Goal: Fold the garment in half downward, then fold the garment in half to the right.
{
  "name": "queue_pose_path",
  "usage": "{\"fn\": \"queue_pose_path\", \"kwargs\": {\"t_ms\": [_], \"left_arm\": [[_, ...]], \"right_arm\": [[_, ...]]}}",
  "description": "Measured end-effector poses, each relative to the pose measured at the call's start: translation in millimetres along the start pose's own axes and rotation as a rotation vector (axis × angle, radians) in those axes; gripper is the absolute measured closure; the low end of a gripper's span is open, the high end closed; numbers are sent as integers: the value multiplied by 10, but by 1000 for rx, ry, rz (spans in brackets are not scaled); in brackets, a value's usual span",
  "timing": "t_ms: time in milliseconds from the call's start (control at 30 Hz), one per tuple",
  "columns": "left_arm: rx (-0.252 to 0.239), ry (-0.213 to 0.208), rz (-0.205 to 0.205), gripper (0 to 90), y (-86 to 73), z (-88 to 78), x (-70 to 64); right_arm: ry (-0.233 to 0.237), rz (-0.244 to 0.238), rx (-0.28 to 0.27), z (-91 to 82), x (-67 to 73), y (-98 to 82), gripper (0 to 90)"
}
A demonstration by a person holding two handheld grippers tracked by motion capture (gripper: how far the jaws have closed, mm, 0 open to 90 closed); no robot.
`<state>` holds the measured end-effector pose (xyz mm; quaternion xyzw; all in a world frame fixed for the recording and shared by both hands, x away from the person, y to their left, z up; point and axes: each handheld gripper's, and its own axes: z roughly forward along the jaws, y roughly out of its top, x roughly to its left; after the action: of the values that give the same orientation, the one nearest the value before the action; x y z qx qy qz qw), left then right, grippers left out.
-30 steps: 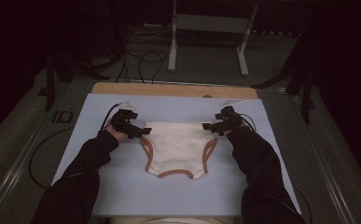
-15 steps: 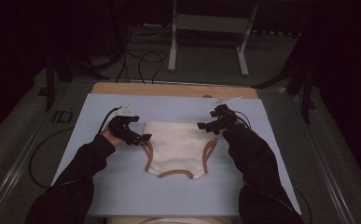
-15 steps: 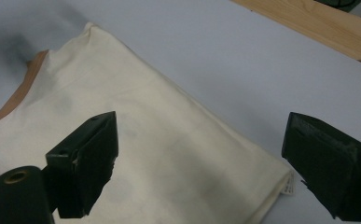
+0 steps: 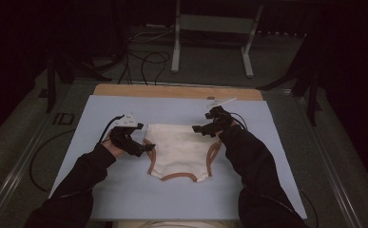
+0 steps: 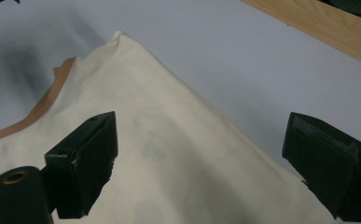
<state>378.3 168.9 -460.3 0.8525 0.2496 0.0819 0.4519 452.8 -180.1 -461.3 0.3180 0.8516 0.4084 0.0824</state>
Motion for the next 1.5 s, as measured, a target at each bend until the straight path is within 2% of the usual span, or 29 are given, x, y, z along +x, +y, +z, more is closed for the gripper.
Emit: {"fn": "queue_pose_path", "kwargs": {"t_ms": [233,533,633,800,933,1033,1100,1267,1300,1333,1367,1500], "left_arm": [[16,-12,11,2,-110,-30,-96],[9,-30,38,2,-139,-67,-214],[7,-24,66,2,-164,-69,-270],[7,-26,82,2,-206,-75,-336],[33,-56,69,3,-227,-55,-379],[46,-81,99,3,-272,-21,-478],[58,-78,120,3,-296,3,-524],[75,-113,145,3,-354,63,-584],[97,-118,170,11,-379,97,-609],[97,-118,170,30,-379,97,-609],[119,-134,196,35,-400,133,-627],[141,-155,235,64,-413,213,-670]], "right_arm": [[29,-19,7,123,94,78,104],[53,-51,23,265,243,181,104],[70,-66,31,342,306,227,104],[89,-77,43,438,387,281,104],[102,-83,47,511,448,323,104],[116,-90,61,599,512,360,104],[126,-102,65,642,542,379,104],[136,-106,73,729,607,421,104],[146,-112,75,777,639,433,105],[146,-112,75,777,639,433,105],[151,-116,84,821,679,434,105],[167,-125,86,883,714,426,105]]}}
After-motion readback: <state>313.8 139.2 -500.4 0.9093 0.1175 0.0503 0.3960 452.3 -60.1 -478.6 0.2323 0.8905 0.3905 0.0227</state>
